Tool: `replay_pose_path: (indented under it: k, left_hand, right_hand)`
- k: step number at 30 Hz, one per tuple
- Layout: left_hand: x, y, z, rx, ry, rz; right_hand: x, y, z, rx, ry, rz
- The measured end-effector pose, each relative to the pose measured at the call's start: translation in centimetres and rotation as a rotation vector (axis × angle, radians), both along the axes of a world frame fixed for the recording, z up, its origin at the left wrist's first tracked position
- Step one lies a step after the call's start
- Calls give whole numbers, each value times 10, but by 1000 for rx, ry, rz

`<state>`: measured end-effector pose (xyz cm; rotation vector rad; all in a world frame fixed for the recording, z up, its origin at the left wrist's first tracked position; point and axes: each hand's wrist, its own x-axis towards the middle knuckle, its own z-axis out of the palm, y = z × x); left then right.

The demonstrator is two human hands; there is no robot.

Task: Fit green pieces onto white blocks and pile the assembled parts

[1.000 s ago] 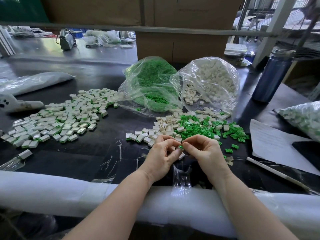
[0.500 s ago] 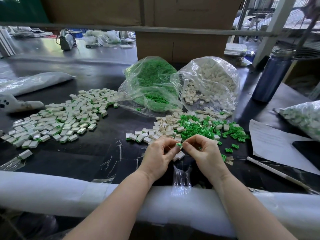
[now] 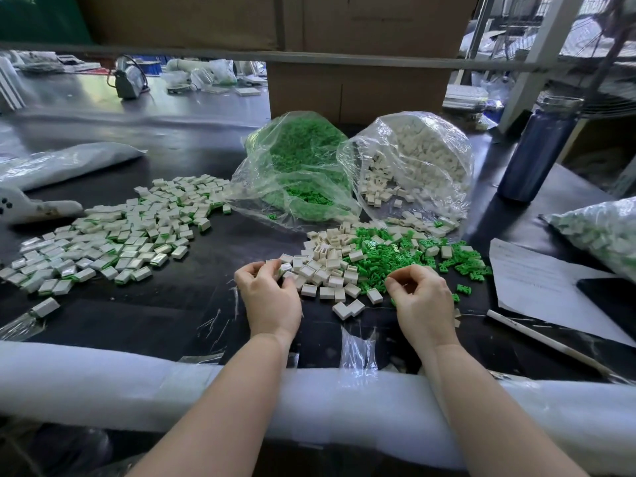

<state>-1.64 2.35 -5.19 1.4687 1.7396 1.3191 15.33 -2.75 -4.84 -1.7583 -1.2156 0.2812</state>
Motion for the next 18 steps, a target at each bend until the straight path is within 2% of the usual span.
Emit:
replay_pose_path:
  k: [10, 15, 18]
  left_hand:
    - [2, -4, 3, -119, 226, -104]
    - [5, -8, 0, 17, 294, -121]
    - [9, -13, 1, 113, 364, -239]
  right_hand:
    - [1, 1, 1, -147, -125, -69]
    - [1, 0, 0, -214, -204, -150]
    - [0, -1, 2, -264, -213, -179]
